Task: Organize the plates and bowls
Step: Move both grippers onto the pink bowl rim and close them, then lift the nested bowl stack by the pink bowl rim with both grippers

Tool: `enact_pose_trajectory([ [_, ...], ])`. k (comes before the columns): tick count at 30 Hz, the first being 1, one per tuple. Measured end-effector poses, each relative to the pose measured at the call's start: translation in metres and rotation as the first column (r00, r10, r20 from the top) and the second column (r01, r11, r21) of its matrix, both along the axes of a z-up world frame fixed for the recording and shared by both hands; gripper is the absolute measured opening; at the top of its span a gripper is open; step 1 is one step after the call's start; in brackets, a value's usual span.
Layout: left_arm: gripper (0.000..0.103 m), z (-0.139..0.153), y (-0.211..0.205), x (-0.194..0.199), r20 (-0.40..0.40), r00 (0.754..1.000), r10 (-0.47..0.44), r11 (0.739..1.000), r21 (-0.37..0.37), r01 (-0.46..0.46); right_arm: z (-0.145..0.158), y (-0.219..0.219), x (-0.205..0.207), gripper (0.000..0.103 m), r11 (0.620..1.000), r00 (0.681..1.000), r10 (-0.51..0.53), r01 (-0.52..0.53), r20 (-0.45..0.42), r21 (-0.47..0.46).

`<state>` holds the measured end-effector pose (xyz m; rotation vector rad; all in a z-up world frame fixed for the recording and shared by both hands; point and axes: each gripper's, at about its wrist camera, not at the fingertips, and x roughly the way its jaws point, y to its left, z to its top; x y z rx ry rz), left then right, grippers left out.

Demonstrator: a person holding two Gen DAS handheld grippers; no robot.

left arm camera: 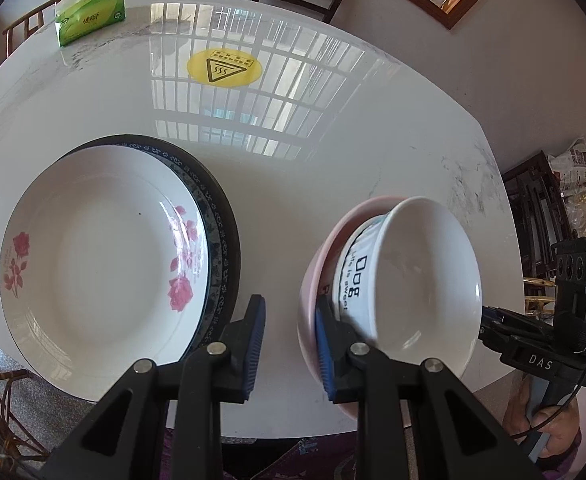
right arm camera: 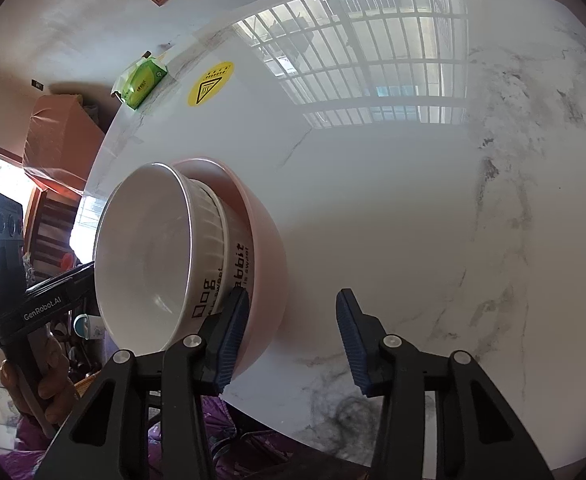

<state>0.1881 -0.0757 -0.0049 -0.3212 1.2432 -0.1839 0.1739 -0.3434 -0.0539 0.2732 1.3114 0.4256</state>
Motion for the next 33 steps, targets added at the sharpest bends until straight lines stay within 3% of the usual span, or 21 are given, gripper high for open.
enact_pose_trajectory([
  [7,0.006,0.003,-0.013,-0.002,0.028,0.999,-0.027,0.999,0.023,0.026,0.01,0.014,-0.003,0.015,0.999,0.999,0.024,-0.023,0.027,-0.022],
  [11,0.007,0.001,-0.01,-0.001,0.03,0.999,-0.043,0.999,-0.014,0.043,0.01,0.015,-0.002,0.016,1.0,1.0,0.014,-0.013,0.028,-0.016],
  [23,0.006,0.003,-0.016,-0.006,0.087,0.995,-0.057,0.998,0.02,0.056,0.011,0.017,-0.003,0.017,1.0,0.999,0.0,0.001,0.053,-0.026],
  [33,0.006,0.002,-0.015,-0.004,0.082,0.996,-0.044,0.999,0.019,0.042,0.012,0.015,-0.001,0.018,1.0,0.999,-0.01,0.01,0.052,0.003],
])
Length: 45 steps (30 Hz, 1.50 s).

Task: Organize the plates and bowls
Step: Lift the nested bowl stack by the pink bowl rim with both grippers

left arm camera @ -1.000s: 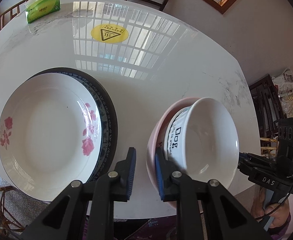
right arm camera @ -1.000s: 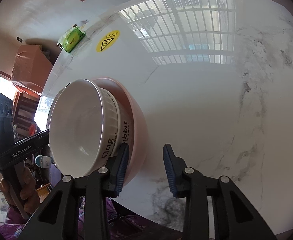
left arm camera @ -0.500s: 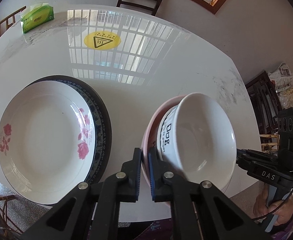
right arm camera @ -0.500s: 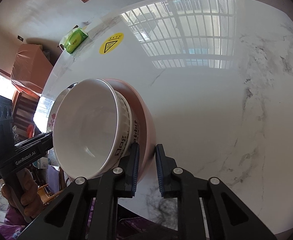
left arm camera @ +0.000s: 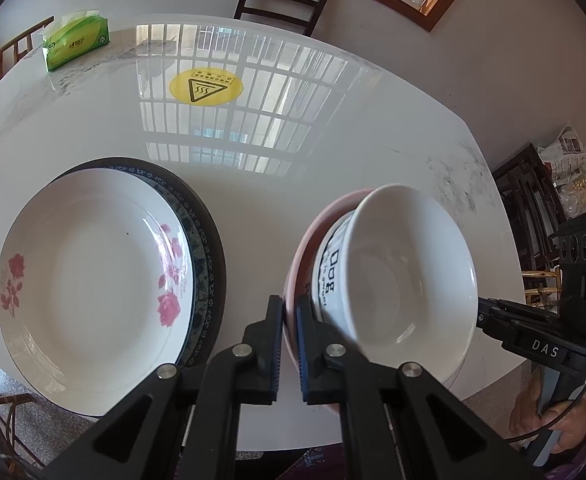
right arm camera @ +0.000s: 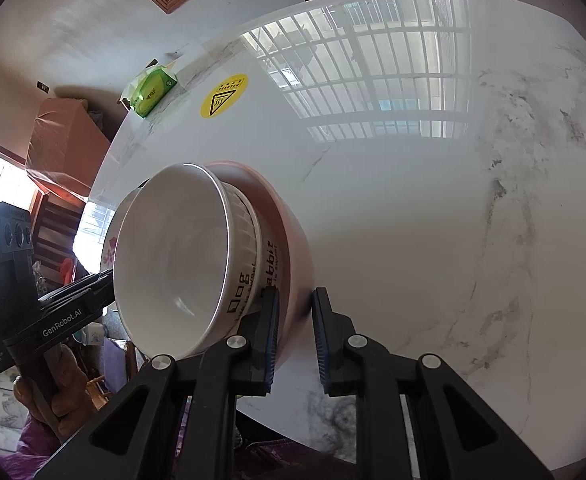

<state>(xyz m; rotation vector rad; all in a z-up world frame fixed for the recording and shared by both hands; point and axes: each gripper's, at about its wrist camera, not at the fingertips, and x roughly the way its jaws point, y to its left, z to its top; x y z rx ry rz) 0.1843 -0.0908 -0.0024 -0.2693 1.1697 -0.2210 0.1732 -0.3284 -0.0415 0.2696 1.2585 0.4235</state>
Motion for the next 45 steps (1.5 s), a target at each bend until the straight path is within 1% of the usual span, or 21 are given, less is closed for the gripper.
enact_pose_trajectory([
  [7,0.006,0.001,0.0,0.002,0.007,1.0,-0.01,1.0,0.006,0.009,-0.002,-0.002,0.0,0.018,1.0,1.0,-0.002,0.003,-0.005,0.015],
  [10,0.006,0.001,-0.002,0.002,0.011,1.0,-0.013,1.0,0.015,0.013,-0.002,-0.003,0.0,0.018,1.0,1.0,0.004,-0.003,-0.002,0.007],
  [13,0.006,0.002,-0.005,0.001,0.016,1.0,-0.021,0.999,0.041,0.02,0.0,0.001,-0.001,0.017,0.999,0.999,0.025,-0.024,0.021,-0.037],
  [15,0.006,0.003,-0.008,0.001,0.025,0.999,-0.028,0.998,0.052,0.027,0.0,0.002,-0.001,0.017,0.999,0.999,0.026,-0.025,0.026,-0.039],
  [18,0.006,0.005,-0.016,-0.001,0.041,0.997,-0.059,0.995,0.088,0.055,-0.001,0.001,0.001,0.017,0.999,1.0,0.021,-0.021,0.018,-0.036],
  [19,0.006,0.005,-0.017,0.0,0.035,0.998,-0.061,0.995,0.086,0.058,-0.001,0.0,0.002,0.017,0.999,1.0,0.016,-0.015,0.009,-0.032],
  [22,0.006,0.001,-0.009,0.003,0.013,1.0,-0.028,0.999,0.021,0.028,0.0,0.003,0.001,0.017,0.999,1.0,0.013,-0.012,0.013,-0.053],
  [23,0.006,0.001,-0.008,0.004,0.014,1.0,-0.027,1.0,0.014,0.027,0.001,0.005,0.001,0.017,0.998,1.0,0.012,-0.011,0.016,-0.061],
  [24,0.006,0.001,-0.006,0.003,0.015,1.0,-0.026,1.0,0.012,0.026,0.001,0.005,0.0,0.017,0.998,1.0,0.009,-0.008,0.016,-0.059],
  [28,0.006,0.003,-0.011,0.002,0.035,0.997,-0.063,0.997,0.053,0.061,-0.001,0.001,-0.001,0.017,1.0,1.0,-0.002,0.003,0.022,-0.026],
  [32,0.006,0.003,-0.011,0.005,0.027,0.998,-0.062,0.997,0.05,0.06,-0.001,-0.003,-0.002,0.017,1.0,1.0,-0.018,0.018,0.018,-0.002],
  [36,0.006,0.003,-0.013,0.004,0.03,0.998,-0.057,0.996,0.063,0.055,-0.001,-0.006,-0.002,0.018,0.999,1.0,-0.028,0.028,0.005,0.026],
  [39,0.006,0.003,-0.012,0.005,0.023,0.999,-0.046,0.997,0.06,0.045,-0.002,-0.005,-0.001,0.018,0.999,1.0,-0.029,0.029,0.003,0.033],
  [45,0.005,0.004,-0.014,0.005,0.029,0.998,-0.053,0.995,0.081,0.05,-0.002,-0.004,0.0,0.018,0.998,1.0,-0.028,0.028,0.0,0.05],
])
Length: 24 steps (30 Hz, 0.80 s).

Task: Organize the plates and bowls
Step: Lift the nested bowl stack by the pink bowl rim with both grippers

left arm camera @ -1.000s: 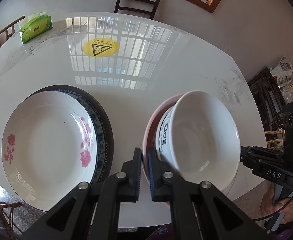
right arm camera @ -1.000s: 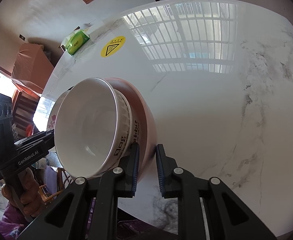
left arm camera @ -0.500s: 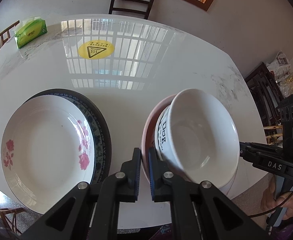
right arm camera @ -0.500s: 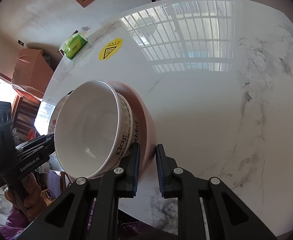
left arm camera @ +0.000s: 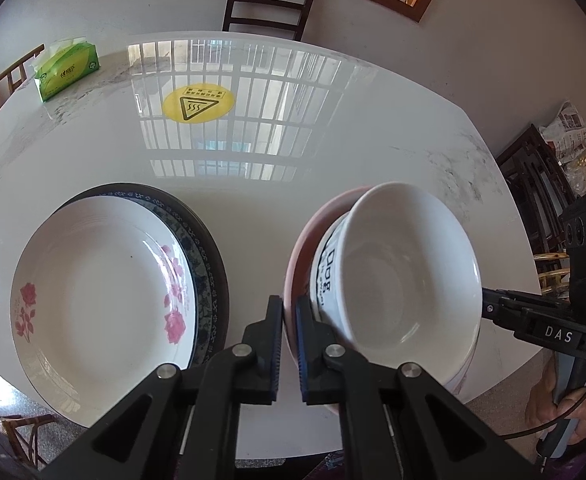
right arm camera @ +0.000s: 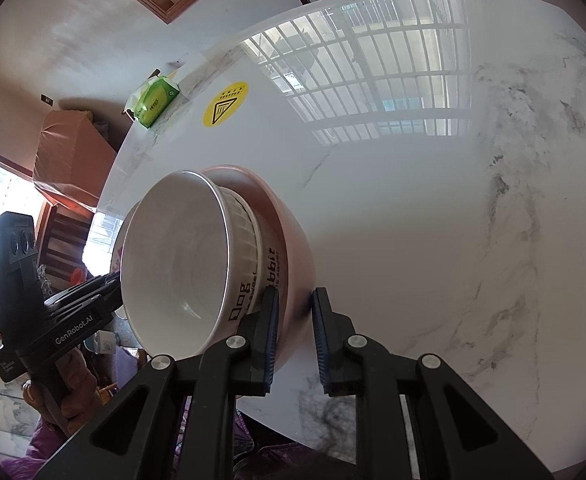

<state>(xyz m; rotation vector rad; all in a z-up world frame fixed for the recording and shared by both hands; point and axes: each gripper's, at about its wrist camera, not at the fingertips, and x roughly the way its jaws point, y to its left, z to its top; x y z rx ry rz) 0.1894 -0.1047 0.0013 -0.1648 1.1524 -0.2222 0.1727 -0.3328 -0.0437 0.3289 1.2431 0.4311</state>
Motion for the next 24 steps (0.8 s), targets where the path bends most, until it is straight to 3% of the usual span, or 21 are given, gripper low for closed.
enact_pose_trajectory([
  [9,0.006,0.0,0.004,0.002,-0.008,1.0,0.01,1.0,-0.015,-0.01,-0.002,0.001,0.004,0.017,1.0,1.0,0.002,-0.003,-0.013,-0.015],
  [24,0.003,0.012,0.011,0.0,0.037,0.998,0.041,0.999,0.001,-0.041,-0.001,0.002,0.005,0.018,0.998,1.0,-0.011,0.012,-0.025,0.056],
])
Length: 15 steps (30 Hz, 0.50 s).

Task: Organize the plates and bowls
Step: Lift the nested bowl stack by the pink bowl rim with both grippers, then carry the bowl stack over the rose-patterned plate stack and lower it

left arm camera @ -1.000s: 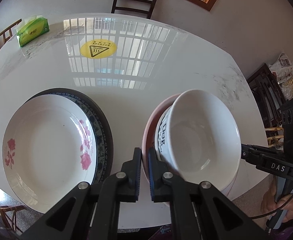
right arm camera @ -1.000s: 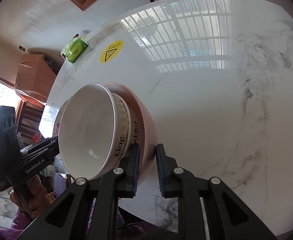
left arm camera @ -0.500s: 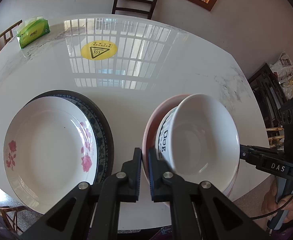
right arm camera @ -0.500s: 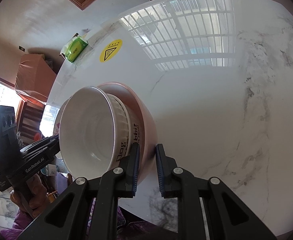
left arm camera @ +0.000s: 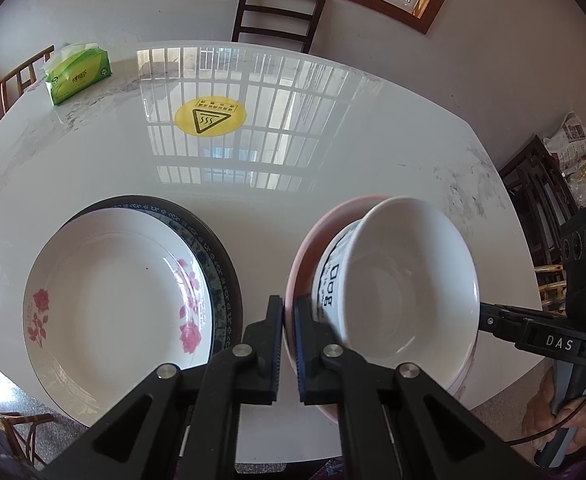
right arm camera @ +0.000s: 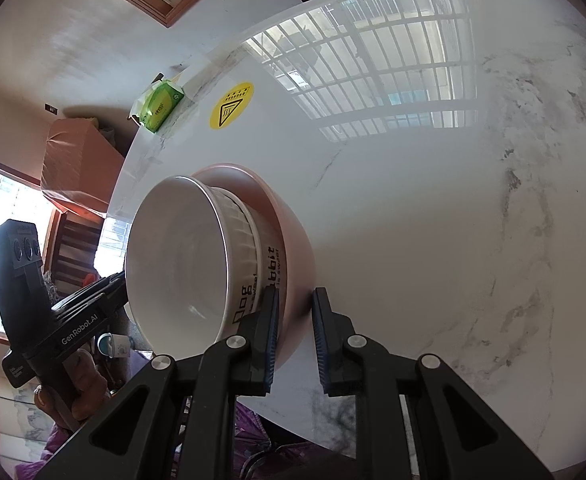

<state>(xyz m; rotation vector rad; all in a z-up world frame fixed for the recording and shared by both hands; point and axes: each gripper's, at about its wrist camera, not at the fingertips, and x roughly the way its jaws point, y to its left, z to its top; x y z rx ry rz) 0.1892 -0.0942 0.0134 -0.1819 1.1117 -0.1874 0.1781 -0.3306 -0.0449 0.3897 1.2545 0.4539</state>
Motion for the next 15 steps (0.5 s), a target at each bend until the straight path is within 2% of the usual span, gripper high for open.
enact_pose_trajectory([
  [8,0.003,0.018,0.017,-0.004,0.037,0.999,0.036,0.999,-0.001,-0.036,0.01,0.009,0.001,0.018,0.999,1.0,0.012,-0.012,0.009,0.033],
  [15,0.003,0.034,0.044,-0.011,0.069,0.994,0.087,0.996,0.007,-0.088,0.023,0.034,0.007,0.018,0.997,0.998,0.053,-0.055,0.031,0.051],
])
